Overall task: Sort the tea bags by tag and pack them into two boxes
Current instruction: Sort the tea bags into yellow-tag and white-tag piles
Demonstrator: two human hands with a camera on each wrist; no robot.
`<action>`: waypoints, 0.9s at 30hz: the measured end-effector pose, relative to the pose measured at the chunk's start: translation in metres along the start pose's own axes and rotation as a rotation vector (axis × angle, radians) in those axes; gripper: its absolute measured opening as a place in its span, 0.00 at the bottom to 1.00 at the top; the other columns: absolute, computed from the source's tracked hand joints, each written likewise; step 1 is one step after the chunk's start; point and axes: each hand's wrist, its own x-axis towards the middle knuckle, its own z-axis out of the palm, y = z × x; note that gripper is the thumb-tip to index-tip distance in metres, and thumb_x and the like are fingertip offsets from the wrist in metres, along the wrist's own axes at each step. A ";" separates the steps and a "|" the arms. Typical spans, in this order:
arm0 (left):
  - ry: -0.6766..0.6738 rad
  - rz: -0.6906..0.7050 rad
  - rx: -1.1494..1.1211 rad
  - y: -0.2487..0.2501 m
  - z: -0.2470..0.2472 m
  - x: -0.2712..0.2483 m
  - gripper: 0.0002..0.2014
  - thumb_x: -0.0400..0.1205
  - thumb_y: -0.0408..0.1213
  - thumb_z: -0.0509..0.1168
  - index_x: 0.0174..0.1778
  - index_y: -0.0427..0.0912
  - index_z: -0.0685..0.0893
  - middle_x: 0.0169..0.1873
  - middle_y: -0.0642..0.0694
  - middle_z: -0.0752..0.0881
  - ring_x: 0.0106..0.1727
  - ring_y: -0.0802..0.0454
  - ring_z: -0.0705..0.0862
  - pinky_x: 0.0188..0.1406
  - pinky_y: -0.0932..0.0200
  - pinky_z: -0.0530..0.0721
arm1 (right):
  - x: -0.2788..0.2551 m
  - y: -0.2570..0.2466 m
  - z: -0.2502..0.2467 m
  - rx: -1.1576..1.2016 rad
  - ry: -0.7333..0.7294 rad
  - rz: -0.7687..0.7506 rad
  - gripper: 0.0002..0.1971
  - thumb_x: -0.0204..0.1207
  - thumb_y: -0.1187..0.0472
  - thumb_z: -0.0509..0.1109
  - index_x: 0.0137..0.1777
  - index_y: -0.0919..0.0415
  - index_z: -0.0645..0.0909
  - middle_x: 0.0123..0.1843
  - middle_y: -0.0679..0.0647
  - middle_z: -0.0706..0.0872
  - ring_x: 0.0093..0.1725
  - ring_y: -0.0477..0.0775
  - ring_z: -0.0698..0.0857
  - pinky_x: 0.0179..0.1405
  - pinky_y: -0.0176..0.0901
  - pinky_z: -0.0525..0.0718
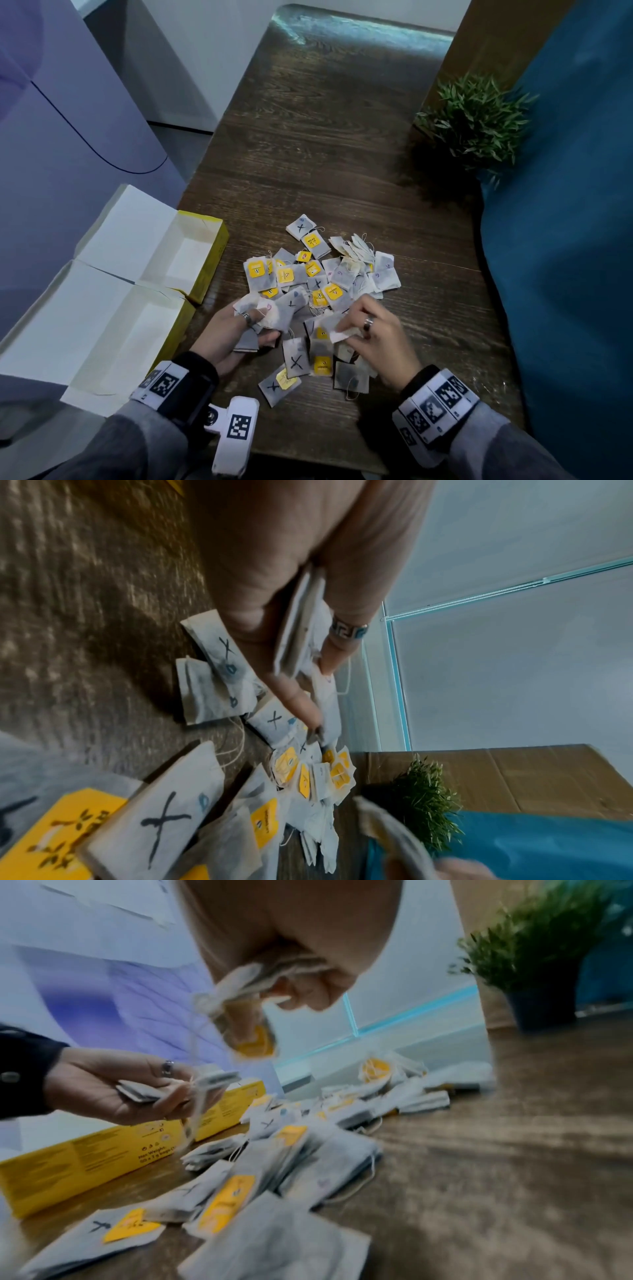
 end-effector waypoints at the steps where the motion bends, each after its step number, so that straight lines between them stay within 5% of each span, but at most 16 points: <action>1: -0.005 -0.004 0.003 0.001 0.001 0.000 0.15 0.82 0.24 0.59 0.64 0.33 0.79 0.58 0.32 0.84 0.48 0.41 0.87 0.35 0.55 0.90 | -0.001 -0.002 -0.005 -0.039 0.093 -0.066 0.08 0.68 0.69 0.72 0.39 0.53 0.82 0.41 0.43 0.74 0.36 0.44 0.79 0.28 0.40 0.78; 7: -0.052 -0.032 0.008 0.010 0.019 0.003 0.15 0.82 0.23 0.59 0.63 0.36 0.79 0.62 0.31 0.82 0.52 0.39 0.87 0.35 0.52 0.90 | 0.007 -0.005 -0.022 -0.115 0.375 -0.228 0.19 0.64 0.79 0.72 0.39 0.51 0.79 0.37 0.45 0.71 0.29 0.48 0.74 0.21 0.44 0.73; 12: -0.136 -0.058 0.032 0.018 0.056 0.007 0.16 0.82 0.22 0.56 0.60 0.42 0.80 0.62 0.34 0.81 0.57 0.36 0.84 0.35 0.49 0.90 | 0.013 -0.008 -0.020 -0.111 0.337 -0.194 0.17 0.64 0.77 0.75 0.39 0.52 0.82 0.38 0.45 0.74 0.30 0.48 0.77 0.23 0.43 0.76; 15: -0.246 -0.110 -0.009 0.019 0.080 0.013 0.10 0.84 0.31 0.59 0.59 0.40 0.80 0.57 0.34 0.84 0.51 0.40 0.86 0.36 0.49 0.89 | 0.018 -0.011 -0.020 -0.154 0.191 -0.141 0.06 0.72 0.63 0.72 0.39 0.50 0.84 0.38 0.45 0.78 0.33 0.45 0.80 0.25 0.43 0.79; 17: -0.338 -0.117 -0.019 0.019 0.093 0.018 0.13 0.81 0.39 0.65 0.58 0.38 0.79 0.52 0.35 0.84 0.45 0.44 0.86 0.38 0.52 0.86 | 0.022 -0.009 -0.024 -0.216 0.050 -0.048 0.05 0.73 0.58 0.69 0.41 0.46 0.84 0.39 0.43 0.77 0.33 0.45 0.80 0.27 0.45 0.81; 22: -0.350 -0.061 0.183 0.022 0.131 0.044 0.14 0.77 0.18 0.61 0.54 0.37 0.82 0.40 0.39 0.88 0.35 0.50 0.87 0.30 0.61 0.86 | 0.041 0.011 -0.052 -0.041 -0.095 0.220 0.09 0.71 0.63 0.71 0.45 0.46 0.86 0.37 0.37 0.74 0.33 0.39 0.74 0.35 0.41 0.79; 27: -0.291 -0.019 0.215 0.048 0.179 0.113 0.13 0.78 0.17 0.59 0.47 0.39 0.79 0.38 0.40 0.82 0.37 0.48 0.83 0.38 0.54 0.87 | 0.077 0.057 -0.094 0.376 0.277 0.607 0.07 0.72 0.63 0.75 0.49 0.56 0.82 0.32 0.48 0.76 0.28 0.36 0.74 0.31 0.25 0.73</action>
